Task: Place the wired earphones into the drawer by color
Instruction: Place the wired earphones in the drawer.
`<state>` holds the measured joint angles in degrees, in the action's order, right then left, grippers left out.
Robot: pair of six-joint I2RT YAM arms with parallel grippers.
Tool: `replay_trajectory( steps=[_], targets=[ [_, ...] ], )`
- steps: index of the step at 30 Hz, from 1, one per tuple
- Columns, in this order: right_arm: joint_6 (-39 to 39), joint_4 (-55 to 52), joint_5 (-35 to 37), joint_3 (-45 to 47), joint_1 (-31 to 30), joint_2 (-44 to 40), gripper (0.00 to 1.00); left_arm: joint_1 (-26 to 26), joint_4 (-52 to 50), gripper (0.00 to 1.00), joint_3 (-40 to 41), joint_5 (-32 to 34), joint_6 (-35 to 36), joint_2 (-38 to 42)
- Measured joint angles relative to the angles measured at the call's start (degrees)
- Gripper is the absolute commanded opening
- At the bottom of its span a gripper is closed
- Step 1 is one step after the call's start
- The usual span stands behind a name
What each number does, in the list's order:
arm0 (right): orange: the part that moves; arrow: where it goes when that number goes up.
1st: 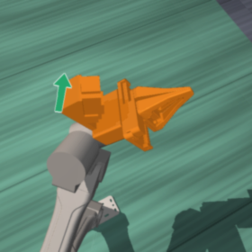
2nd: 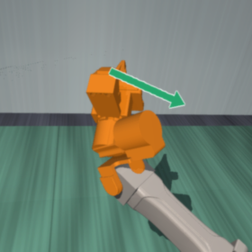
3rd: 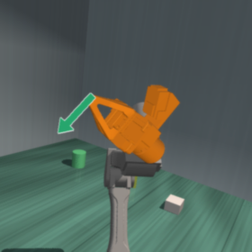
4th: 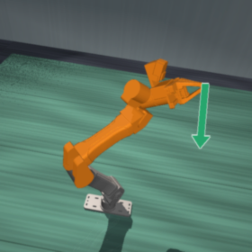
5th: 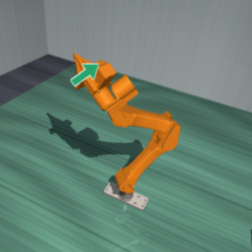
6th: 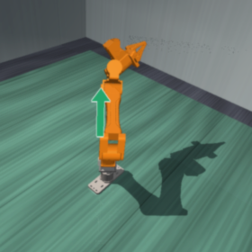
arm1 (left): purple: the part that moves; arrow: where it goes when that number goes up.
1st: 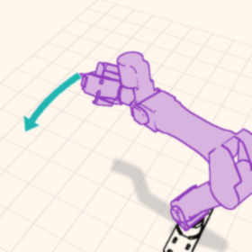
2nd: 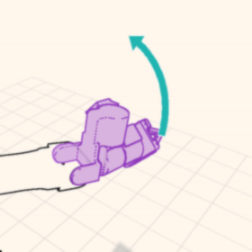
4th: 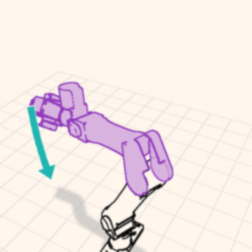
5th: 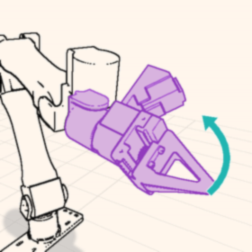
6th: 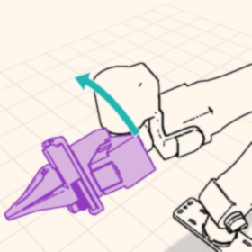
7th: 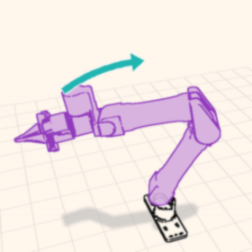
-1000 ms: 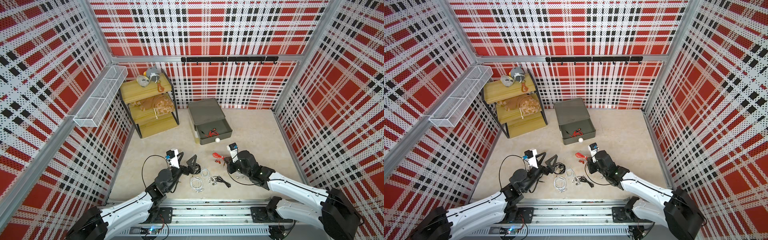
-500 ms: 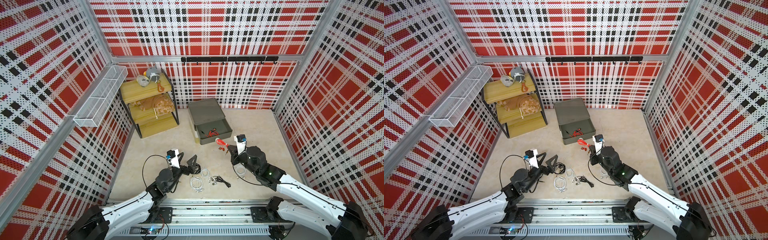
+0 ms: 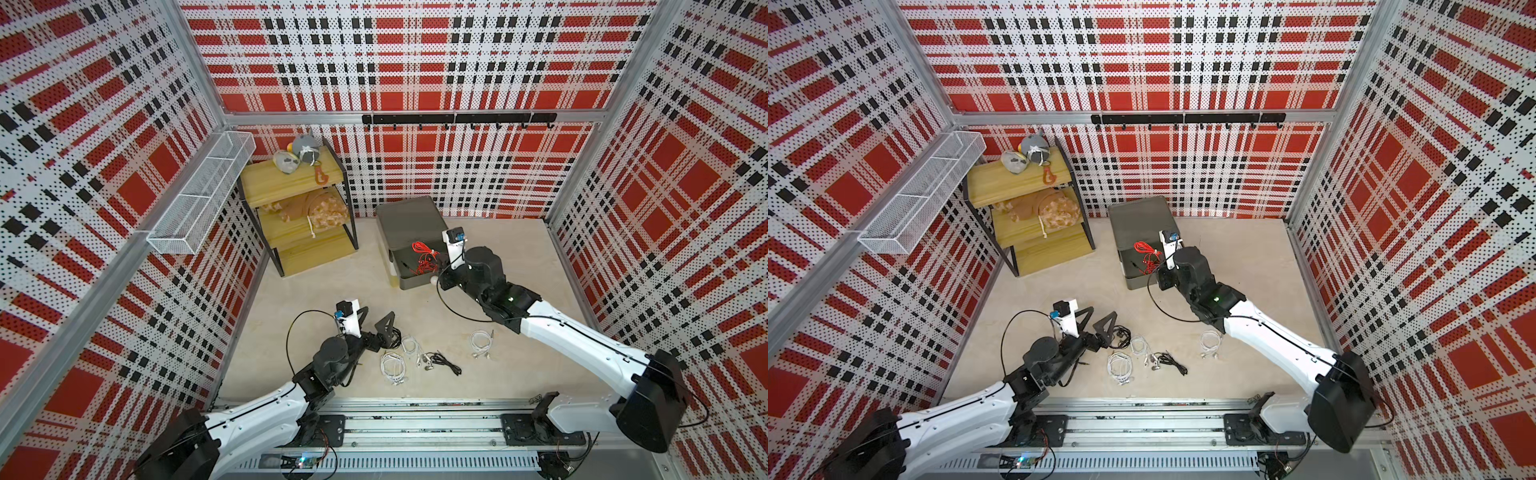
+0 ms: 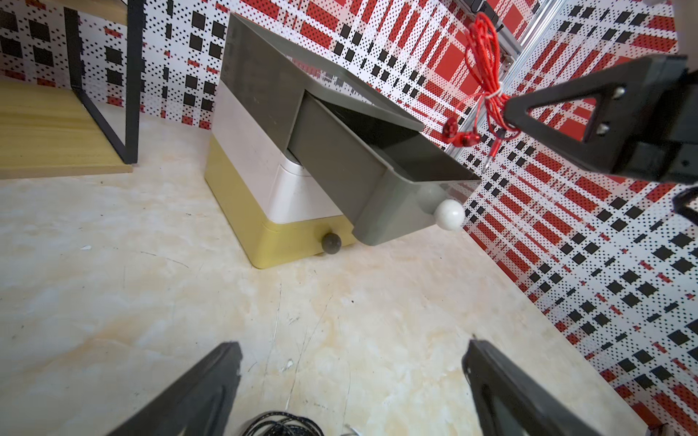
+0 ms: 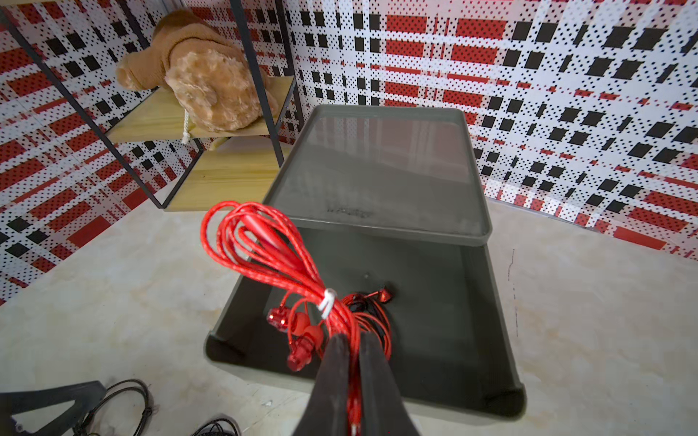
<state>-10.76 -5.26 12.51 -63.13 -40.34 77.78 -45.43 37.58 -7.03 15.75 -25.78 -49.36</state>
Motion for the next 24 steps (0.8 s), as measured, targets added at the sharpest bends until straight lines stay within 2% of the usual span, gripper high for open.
replay_trajectory(
  steps=[4, 6, 8, 10, 12, 18, 24],
  targets=[
    [0.00, -1.05, -1.46, -2.14, 0.87, 3.48, 0.08, 0.00, -0.15, 0.99, -0.70, 0.00, 0.00, 0.00],
    [-0.07, -1.49, -2.05, -2.49, 1.20, 4.92, 0.12, 0.00, -0.15, 0.99, -0.96, 0.02, -0.04, -0.04],
    [-0.31, -1.73, -2.49, -2.67, 1.44, 6.10, 0.22, 0.00, -0.13, 0.99, -1.01, 0.02, -0.04, -0.20],
    [-0.59, -1.99, -2.91, -2.69, 1.49, 6.78, 0.36, 0.00, -0.15, 0.99, -1.09, 0.00, -0.07, -0.59],
    [-0.81, -2.27, -3.26, -2.69, 1.49, 6.84, 0.44, 0.00, -0.44, 0.99, -1.49, 0.04, -0.07, -1.03],
    [-0.98, -2.25, -3.21, -2.43, 1.55, 6.38, 0.55, 0.00, -1.44, 0.99, -5.31, 0.57, 0.22, -4.00],
    [-1.40, -1.60, -1.90, 3.85, 1.86, -0.11, 0.63, 0.00, -2.32, 0.99, -10.34, 1.09, 1.25, -9.25]
  ],
)
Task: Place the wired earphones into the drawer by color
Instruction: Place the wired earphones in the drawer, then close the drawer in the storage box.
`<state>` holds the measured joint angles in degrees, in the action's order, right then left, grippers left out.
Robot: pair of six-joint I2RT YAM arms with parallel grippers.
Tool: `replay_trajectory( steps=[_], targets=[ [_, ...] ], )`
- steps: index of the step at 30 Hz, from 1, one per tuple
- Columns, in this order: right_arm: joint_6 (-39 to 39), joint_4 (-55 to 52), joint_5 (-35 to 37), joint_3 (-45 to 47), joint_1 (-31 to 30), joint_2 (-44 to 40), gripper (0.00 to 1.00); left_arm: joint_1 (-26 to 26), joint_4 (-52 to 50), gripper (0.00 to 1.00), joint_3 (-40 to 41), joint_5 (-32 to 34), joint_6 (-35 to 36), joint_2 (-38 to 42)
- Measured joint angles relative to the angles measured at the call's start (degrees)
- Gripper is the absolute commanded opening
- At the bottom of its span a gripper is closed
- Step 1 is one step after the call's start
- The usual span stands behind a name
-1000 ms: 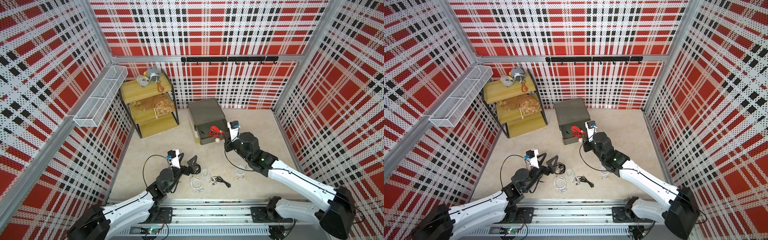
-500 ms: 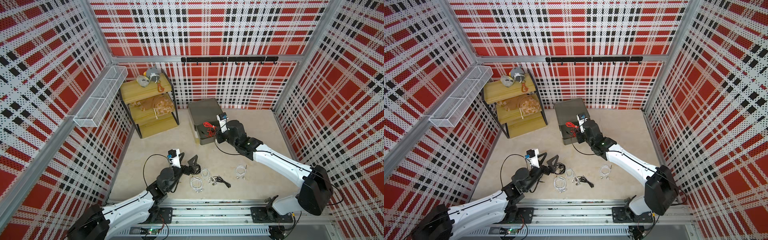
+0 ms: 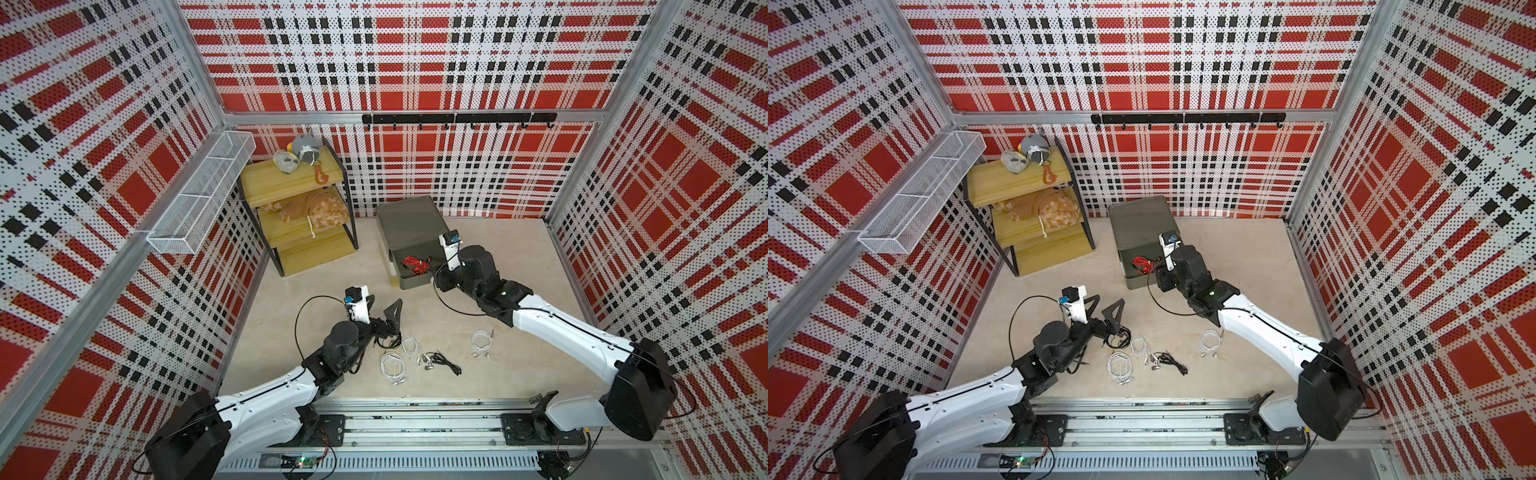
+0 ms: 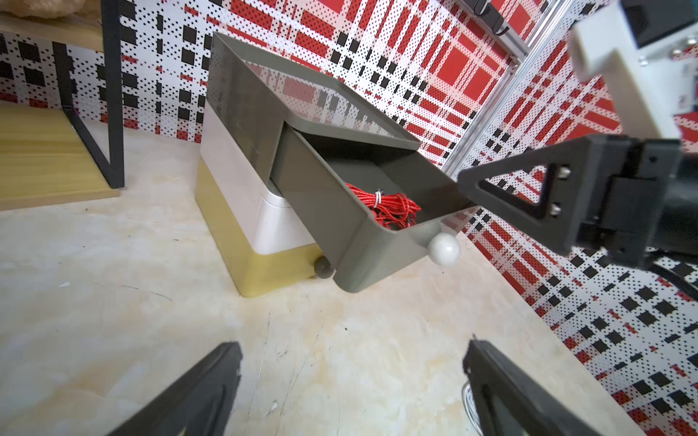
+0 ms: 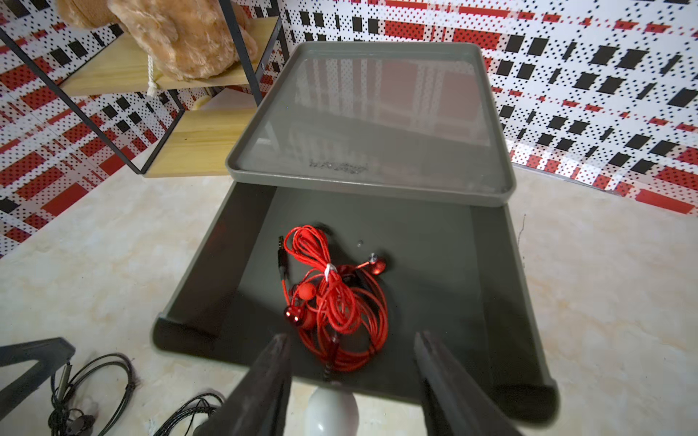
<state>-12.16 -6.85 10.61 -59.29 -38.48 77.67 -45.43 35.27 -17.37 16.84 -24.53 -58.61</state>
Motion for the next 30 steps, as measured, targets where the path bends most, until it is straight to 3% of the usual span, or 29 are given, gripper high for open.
replay_trajectory(
  steps=[16, 22, 30],
  targets=[
    [-3.34, 4.98, 8.00, 24.81, 0.00, -22.58, 0.70, 0.31, -0.61, 0.99, -9.29, 1.27, 2.27, -12.70],
    [-4.39, 6.27, 10.64, 29.42, 0.02, -30.84, 0.79, 1.68, -0.61, 0.99, -10.60, 1.29, 3.15, -16.13],
    [-4.50, 6.32, 12.24, 31.39, 0.04, -35.26, 0.79, 4.31, -0.09, 0.99, -12.63, 0.98, 4.42, -18.86]
  ],
)
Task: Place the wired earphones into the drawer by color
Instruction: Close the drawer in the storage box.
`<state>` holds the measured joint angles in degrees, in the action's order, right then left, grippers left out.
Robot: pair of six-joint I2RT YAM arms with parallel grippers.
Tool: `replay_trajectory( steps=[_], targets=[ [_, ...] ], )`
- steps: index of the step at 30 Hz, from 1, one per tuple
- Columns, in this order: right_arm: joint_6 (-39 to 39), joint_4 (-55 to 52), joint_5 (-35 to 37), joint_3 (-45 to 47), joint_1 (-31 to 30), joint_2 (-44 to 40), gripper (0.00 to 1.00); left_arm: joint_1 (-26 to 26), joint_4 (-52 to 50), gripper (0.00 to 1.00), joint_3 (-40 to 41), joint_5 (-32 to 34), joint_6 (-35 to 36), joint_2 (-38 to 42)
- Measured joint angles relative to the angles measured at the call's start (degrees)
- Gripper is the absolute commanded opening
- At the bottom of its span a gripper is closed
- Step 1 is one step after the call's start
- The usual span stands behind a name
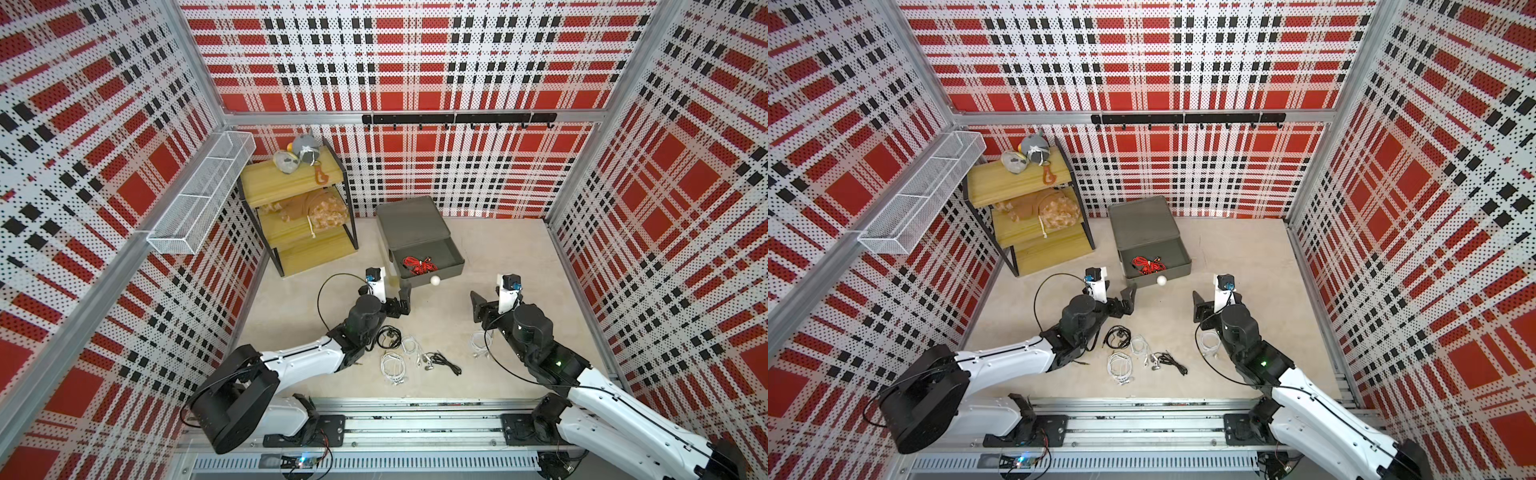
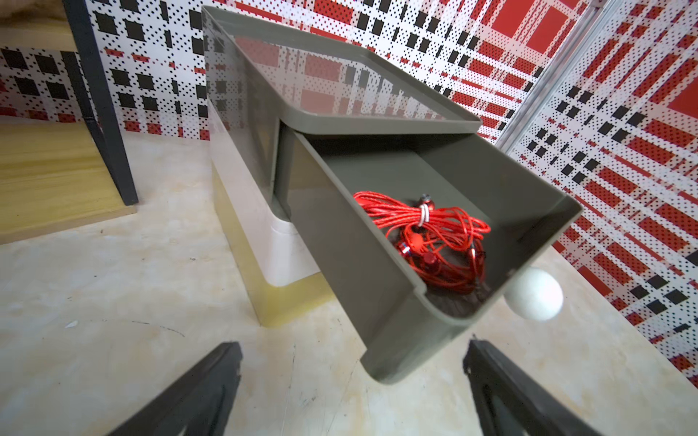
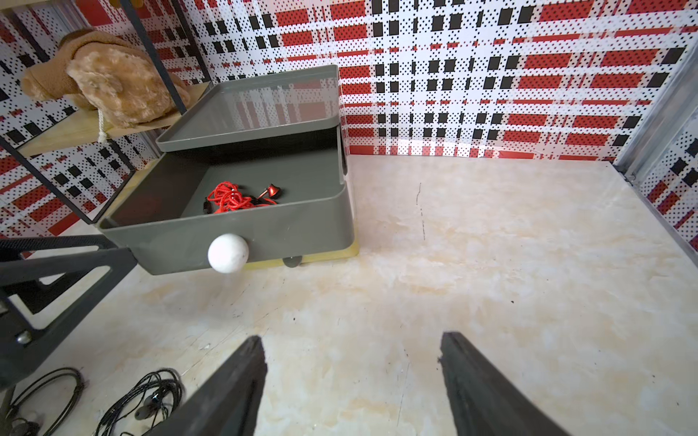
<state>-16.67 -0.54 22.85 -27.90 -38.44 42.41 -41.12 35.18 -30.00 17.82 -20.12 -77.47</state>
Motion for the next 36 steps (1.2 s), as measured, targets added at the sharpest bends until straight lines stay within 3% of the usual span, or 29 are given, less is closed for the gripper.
replay_trajectory(
  steps=[36],
  targets=[
    [-0.85, -0.39, 0.22, 0.55, 0.00, -1.03, 0.79, 9.38, 0.42, 0.99, -11.06, -4.04, 0.02, -10.86]
  ],
)
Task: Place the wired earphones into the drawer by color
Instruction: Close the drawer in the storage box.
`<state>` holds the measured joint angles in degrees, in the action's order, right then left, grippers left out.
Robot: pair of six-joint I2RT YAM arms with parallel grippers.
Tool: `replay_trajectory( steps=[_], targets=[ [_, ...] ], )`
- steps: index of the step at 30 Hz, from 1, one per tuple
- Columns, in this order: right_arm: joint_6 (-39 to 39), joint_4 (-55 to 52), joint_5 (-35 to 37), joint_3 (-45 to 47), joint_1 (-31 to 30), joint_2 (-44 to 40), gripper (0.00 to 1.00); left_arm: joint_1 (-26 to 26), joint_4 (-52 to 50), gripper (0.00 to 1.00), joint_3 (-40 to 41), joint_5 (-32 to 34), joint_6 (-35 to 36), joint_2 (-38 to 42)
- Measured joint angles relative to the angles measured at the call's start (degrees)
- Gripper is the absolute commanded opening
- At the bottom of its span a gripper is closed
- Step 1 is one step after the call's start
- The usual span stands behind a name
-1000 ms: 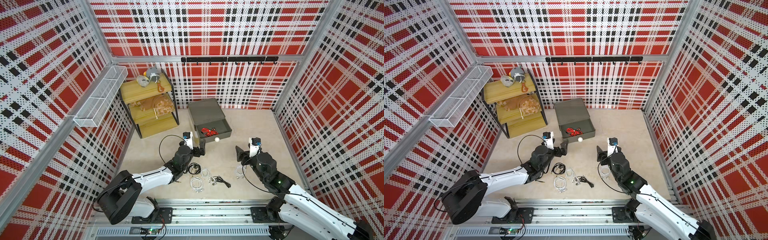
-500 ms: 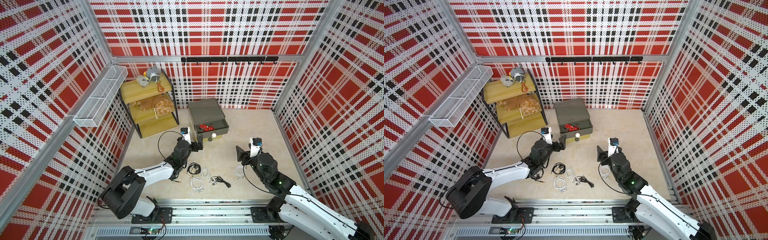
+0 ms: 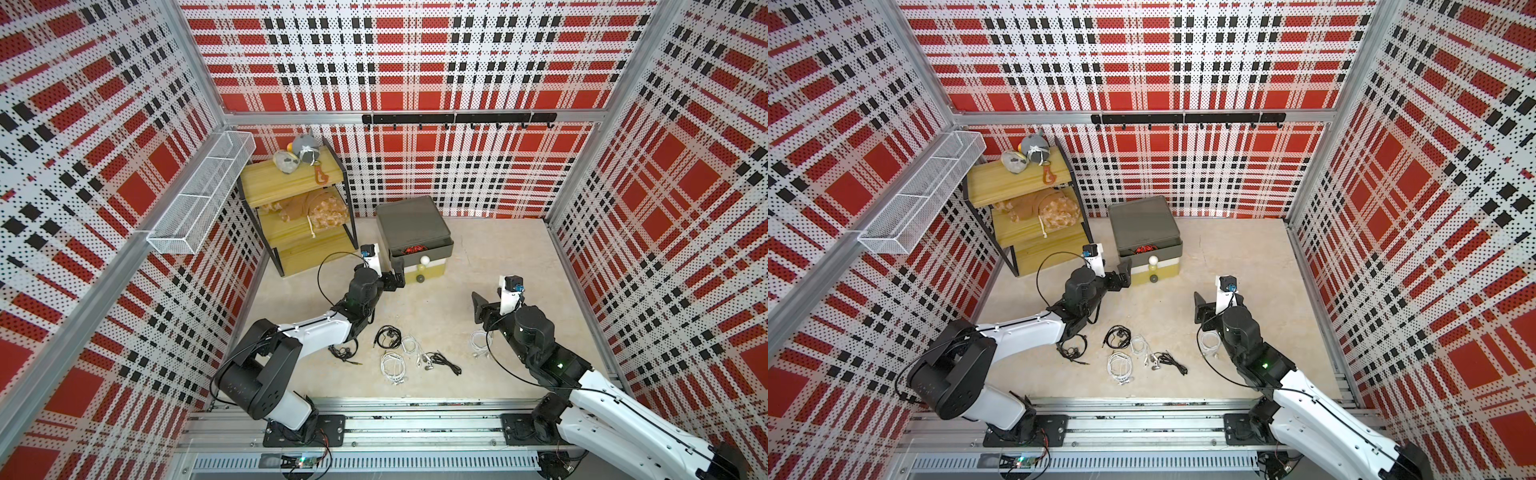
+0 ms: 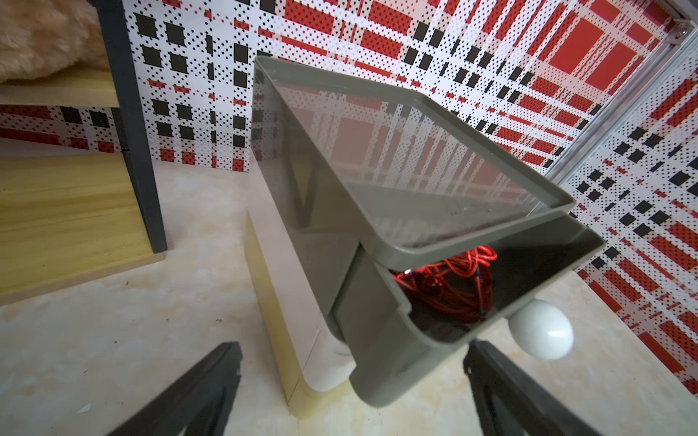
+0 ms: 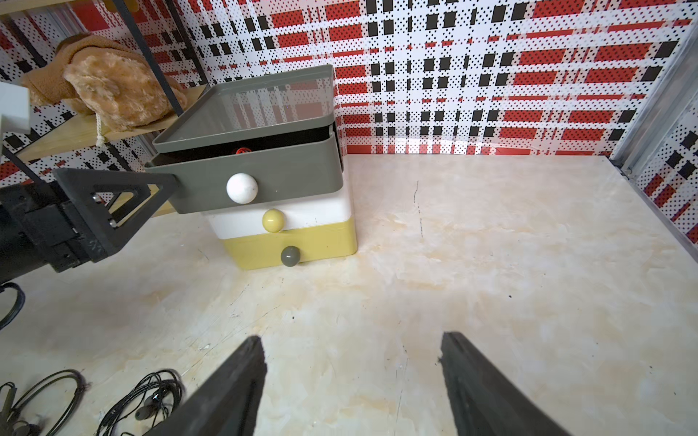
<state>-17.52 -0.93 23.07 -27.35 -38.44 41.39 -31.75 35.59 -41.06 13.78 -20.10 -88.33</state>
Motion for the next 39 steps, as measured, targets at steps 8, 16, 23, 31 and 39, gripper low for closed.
replay_trajectory(
  steps=[8, 16, 23, 31, 39],
  targets=[
    [-0.26, -0.07, 0.11, 0.00, 0.00, 0.00, 0.79, 0.28, -0.04, 0.99, -2.34, 1.07, 0.00, -1.95],
    [-0.61, -0.04, 0.17, 0.00, 0.00, 0.11, 0.79, 0.33, 0.72, 0.99, -3.69, 2.45, -0.02, -3.82],
    [-0.81, -0.28, 0.17, 0.00, 0.00, 0.50, 0.79, 0.33, 1.42, 0.99, -4.44, 3.39, -0.13, -4.87],
    [-1.09, -0.98, 0.33, 0.00, 0.00, 0.50, 0.79, 0.33, 1.64, 0.99, -5.38, 3.41, -0.20, -5.68],
    [-2.38, 0.48, -2.86, -0.31, 0.02, 4.39, 0.77, -0.22, 1.68, 0.99, -4.46, 1.46, -1.40, -4.28]
  ],
)
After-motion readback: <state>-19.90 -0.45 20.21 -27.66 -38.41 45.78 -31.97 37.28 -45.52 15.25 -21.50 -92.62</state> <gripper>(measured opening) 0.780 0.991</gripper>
